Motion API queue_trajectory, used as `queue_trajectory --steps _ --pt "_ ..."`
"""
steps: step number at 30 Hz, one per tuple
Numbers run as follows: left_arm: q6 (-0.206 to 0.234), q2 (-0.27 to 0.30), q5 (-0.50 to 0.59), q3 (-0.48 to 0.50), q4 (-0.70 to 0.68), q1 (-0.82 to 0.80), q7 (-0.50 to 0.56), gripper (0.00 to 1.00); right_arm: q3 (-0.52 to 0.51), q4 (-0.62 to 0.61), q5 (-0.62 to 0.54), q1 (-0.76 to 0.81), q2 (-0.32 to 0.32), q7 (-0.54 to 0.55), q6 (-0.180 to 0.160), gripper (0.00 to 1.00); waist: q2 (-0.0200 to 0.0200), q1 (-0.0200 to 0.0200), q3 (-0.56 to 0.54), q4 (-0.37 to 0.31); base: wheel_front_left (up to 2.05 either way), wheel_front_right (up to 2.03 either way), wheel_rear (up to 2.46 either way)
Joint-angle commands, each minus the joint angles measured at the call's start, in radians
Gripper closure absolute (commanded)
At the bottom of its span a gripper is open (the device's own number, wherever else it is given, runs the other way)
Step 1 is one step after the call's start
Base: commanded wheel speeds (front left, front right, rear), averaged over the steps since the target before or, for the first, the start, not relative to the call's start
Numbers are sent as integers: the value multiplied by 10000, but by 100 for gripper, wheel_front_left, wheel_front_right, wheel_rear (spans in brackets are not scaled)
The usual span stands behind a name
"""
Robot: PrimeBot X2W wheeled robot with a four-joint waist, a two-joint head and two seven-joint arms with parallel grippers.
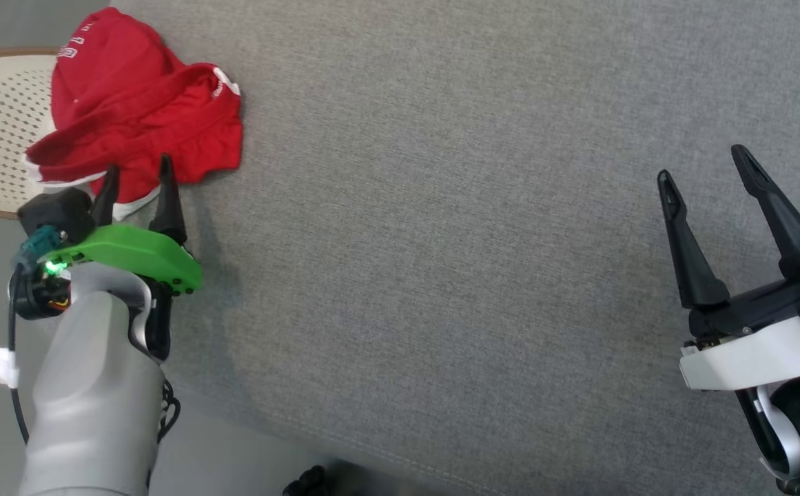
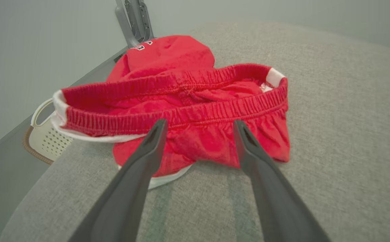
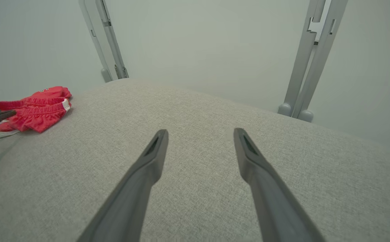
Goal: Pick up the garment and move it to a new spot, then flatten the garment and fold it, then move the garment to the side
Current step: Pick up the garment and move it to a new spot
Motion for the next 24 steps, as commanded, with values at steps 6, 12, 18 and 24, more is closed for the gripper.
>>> queue_trajectory --steps 6,12,18,24 --pt "-147 440 -642 -68 2358 -1383 174 0 -36 31 -35 -299 -66 -107 -11 0 0 0 996 -847 0 0 0" --pt "-138 929 -1044 -359 2766 -1321 54 100 33 234 -37 -389 94 -408 -11 0 0 0 564 -1037 0 0 0" --pt "166 1544 -703 509 662 -294 3 100 115 636 60 -286 357 -971 -11 0 0 0 -391 -1324 0 0 0" --pt "695 1598 236 1318 -2136 1393 0 100 247 1072 206 88 615 -1423 -11 0 0 0 -1571 -1754 0 0 0"
